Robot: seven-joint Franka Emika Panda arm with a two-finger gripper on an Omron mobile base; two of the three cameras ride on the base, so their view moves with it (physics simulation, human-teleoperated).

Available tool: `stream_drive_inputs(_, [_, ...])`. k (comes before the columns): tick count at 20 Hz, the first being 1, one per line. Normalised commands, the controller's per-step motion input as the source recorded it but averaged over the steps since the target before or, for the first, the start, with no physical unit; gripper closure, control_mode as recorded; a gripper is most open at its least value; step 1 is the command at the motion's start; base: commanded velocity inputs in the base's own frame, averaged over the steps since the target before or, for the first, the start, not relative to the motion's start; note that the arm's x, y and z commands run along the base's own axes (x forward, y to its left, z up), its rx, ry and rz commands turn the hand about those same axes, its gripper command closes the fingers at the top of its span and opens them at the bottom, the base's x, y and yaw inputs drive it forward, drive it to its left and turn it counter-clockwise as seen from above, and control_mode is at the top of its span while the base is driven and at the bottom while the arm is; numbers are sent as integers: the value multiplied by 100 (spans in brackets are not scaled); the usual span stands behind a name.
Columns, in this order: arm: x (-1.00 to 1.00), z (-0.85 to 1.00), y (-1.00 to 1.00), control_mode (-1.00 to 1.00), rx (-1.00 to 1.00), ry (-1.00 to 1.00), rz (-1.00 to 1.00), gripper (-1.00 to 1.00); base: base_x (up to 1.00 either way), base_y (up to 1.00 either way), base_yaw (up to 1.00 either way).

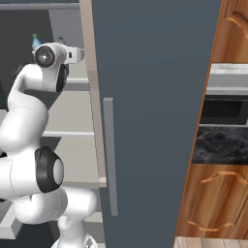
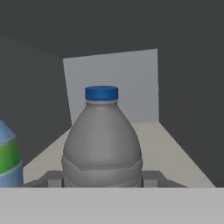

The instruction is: Take the bottled waters from the counter and place them in the freezer to freeze. Close the freezer door after placing the bottles.

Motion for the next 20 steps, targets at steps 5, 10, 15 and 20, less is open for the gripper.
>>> stream_drive_inputs(5, [5,-34,12,-100,-9,0,0,100,0,0,0])
stream_drive_inputs(10, [1,-29,4,-100,-2,0,0,100,0,0,0])
stream_drive_inputs(15, [19,-9,0,-100,-1,-4,-1,100,0,0,0])
stream_drive_inputs(20, [35,-4,0,-100,0,-2,-3,100,0,0,0])
